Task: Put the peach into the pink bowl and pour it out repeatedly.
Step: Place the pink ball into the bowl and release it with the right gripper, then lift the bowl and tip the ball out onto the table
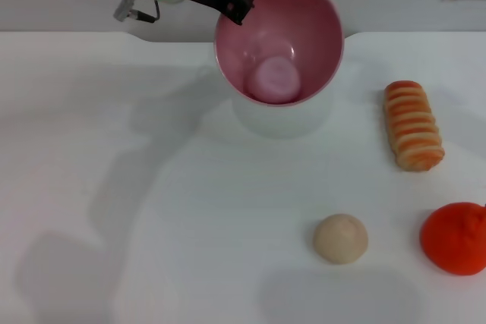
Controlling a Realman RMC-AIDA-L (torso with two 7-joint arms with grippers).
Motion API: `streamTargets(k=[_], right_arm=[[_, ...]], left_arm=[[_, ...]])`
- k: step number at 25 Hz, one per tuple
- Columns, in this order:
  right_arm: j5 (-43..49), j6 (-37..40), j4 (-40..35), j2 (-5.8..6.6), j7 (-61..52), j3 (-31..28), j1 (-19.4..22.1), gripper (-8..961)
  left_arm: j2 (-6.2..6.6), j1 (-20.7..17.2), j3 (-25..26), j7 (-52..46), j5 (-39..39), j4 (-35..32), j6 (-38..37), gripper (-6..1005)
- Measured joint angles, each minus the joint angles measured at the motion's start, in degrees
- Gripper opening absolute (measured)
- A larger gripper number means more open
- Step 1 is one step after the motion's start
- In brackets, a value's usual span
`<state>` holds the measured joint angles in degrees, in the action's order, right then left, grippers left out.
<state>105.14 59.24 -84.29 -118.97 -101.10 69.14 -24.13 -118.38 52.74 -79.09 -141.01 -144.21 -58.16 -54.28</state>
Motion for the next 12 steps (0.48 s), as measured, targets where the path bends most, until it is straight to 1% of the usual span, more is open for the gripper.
streamTargets(k=[1,2,5,6,7,8,9,12], right_arm=[[-8.6,-2.5,0.9,-0.01,6.4,-1.0,2.8,485],[-8.6,-2.5,0.9,-0.01,6.4,-1.0,2.8,485],[-23.4,-5.3,4.2,-0.03,18.4,-2.5,7.2,484],[-27.4,-6.0,5.2,-0.03,21.5,-2.6,8.3,484],[-31.9,-6.7,6.3,-0.04,24.9,-2.7,9.3,484],[-37.2,-7.2,7.9,-0.04,29.0,-2.8,10.5,484],[-42.8,-7.4,9.7,-0.04,33.3,-3.1,11.6,484],[-53.8,-7.4,14.0,-0.07,41.3,-4.1,13.7,484]], left_arm=[[-0.01,0.0,-0.5,0.7,0.0,0.0,0.7,47],[-0.02,-0.1,-0.9,1.2,0.0,0.0,1.3,47],[-0.12,-0.6,-3.1,2.9,0.1,0.0,4.9,46],[-0.12,-0.6,-3.1,2.9,0.1,0.0,4.9,46],[-0.17,-1.0,-4.6,3.3,0.3,-0.1,6.9,46],[-0.32,-1.9,-9.1,3.4,0.4,-0.3,12.0,46],[-0.35,-2.1,-10.3,3.4,0.4,-0.3,13.5,46],[-0.57,-3.4,-16.2,2.9,0.8,-0.3,22.5,46]])
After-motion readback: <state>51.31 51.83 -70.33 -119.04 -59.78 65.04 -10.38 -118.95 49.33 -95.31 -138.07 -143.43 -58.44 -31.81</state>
